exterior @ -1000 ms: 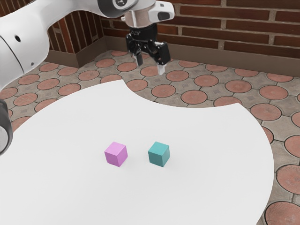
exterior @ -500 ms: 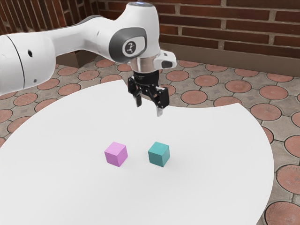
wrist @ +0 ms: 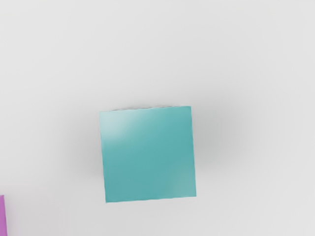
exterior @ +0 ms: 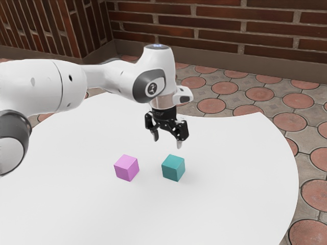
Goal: Pick up the blue block with one arm, and put the blue block on the pink block with one arm
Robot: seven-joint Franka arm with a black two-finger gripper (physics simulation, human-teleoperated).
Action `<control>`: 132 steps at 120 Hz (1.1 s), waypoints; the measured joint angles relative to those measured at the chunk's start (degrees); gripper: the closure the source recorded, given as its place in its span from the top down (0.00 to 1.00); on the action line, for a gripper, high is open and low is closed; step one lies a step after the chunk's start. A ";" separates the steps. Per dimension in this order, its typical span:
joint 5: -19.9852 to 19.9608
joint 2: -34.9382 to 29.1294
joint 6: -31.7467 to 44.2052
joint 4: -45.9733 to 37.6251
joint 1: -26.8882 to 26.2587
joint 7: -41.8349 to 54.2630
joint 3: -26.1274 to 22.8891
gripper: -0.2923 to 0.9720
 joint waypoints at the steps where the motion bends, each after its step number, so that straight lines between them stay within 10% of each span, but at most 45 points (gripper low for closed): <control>1: -0.03 0.13 0.13 0.00 -0.01 -0.04 0.02 0.77; 132: -2.52 10.69 10.40 -0.75 -0.52 0.79 0.69 0.77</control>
